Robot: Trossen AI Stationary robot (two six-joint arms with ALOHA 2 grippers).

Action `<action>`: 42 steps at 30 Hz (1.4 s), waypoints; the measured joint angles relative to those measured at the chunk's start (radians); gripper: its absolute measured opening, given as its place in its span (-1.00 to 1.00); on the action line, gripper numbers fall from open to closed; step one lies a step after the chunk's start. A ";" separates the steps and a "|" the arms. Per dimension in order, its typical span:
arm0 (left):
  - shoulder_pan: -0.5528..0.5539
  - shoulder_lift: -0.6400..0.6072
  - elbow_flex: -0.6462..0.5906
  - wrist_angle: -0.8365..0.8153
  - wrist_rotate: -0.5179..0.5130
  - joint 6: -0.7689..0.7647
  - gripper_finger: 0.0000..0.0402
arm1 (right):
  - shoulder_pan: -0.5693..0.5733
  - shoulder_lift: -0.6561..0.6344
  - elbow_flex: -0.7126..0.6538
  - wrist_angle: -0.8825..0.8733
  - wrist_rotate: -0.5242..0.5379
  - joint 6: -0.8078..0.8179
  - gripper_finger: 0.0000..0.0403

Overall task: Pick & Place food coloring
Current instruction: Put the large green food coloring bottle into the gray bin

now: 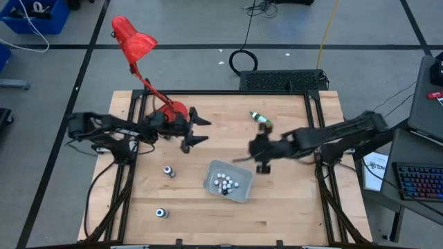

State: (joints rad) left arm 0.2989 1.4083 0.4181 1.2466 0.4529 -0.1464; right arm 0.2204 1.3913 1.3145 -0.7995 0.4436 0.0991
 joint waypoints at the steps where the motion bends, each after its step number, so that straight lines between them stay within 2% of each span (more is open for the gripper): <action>1: 0.024 -0.037 -0.017 -0.014 0.023 -0.014 0.46 | -0.028 -0.048 -0.053 0.033 0.024 0.009 -0.21; 5: 0.098 -0.185 -0.103 -0.092 -0.003 -0.042 0.47 | -0.226 -0.174 -0.260 0.112 0.008 0.008 -0.21; 9: 0.113 -0.269 -0.183 -0.107 -0.129 -0.033 0.47 | -0.454 -0.203 -0.426 0.240 -0.031 -0.081 -0.15; 12: 0.113 -0.300 -0.217 -0.094 -0.224 -0.034 0.47 | -0.625 -0.187 -0.513 0.377 -0.151 -0.125 -0.08; 16: 0.113 -0.305 -0.230 -0.095 -0.244 -0.039 0.47 | -0.775 -0.121 -0.561 0.515 -0.346 -0.136 -0.01; 19: 0.110 -0.302 -0.230 -0.100 -0.244 -0.038 0.47 | -0.812 -0.052 -0.563 0.525 -0.392 -0.141 -0.01; 32: 0.106 -0.300 -0.229 -0.137 -0.245 -0.040 0.47 | -0.808 0.210 -0.559 0.639 -0.402 -0.173 -0.04; 35: 0.104 -0.300 -0.229 -0.140 -0.244 -0.073 0.47 | -0.808 0.228 -0.557 0.641 -0.415 -0.168 -0.18; 38: 0.104 -0.300 -0.229 -0.162 -0.245 -0.088 0.47 | -0.808 0.225 -0.557 0.643 -0.421 -0.172 -0.45; 42: 0.104 -0.300 -0.229 -0.188 -0.282 -0.100 0.47 | -0.799 0.201 -0.562 0.671 -0.445 -0.197 -0.49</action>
State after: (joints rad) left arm 0.4026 1.1088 0.1886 1.0585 0.1709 -0.2466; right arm -0.5782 1.5918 0.7524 -0.1287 -0.0017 -0.0976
